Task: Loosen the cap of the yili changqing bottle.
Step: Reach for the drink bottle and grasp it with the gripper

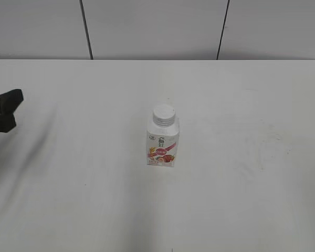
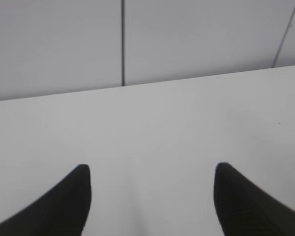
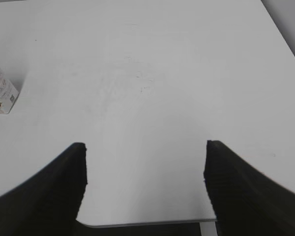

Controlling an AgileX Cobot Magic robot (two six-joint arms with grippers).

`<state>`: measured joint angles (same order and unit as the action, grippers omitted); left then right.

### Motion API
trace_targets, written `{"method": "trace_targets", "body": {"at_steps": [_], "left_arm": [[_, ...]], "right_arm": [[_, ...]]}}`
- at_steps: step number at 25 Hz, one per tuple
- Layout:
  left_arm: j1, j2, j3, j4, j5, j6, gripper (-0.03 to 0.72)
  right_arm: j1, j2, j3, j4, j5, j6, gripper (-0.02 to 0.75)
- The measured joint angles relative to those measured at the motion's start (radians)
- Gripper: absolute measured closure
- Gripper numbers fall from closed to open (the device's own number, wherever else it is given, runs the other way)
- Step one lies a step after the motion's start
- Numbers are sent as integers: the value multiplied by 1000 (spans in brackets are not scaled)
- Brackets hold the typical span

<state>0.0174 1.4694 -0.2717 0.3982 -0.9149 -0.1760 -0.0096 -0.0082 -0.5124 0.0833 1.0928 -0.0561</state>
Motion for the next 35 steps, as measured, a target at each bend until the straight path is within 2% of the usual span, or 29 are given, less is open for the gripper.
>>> {"method": "trace_targets", "body": {"at_steps": [9, 11, 14, 19, 24, 30, 35], "left_arm": [[0, 241, -177, 426, -53, -161, 205], [0, 284, -212, 535, -81, -176, 178], [-1, 358, -259, 648, -158, -182, 87], [-11, 463, -333, 748, -219, -196, 49], [-98, 523, -404, 826, -214, -235, 51], [-187, 603, -518, 844, -207, -304, 67], [-243, 649, -575, 845, -205, -313, 76]], "right_arm": [[0, 0, 0, 0, 0, 0, 151], [0, 0, 0, 0, 0, 0, 151], [0, 0, 0, 0, 0, 0, 151], [0, 0, 0, 0, 0, 0, 151], [0, 0, 0, 0, 0, 0, 151], [0, 0, 0, 0, 0, 0, 151], [0, 0, 0, 0, 0, 0, 151]]}}
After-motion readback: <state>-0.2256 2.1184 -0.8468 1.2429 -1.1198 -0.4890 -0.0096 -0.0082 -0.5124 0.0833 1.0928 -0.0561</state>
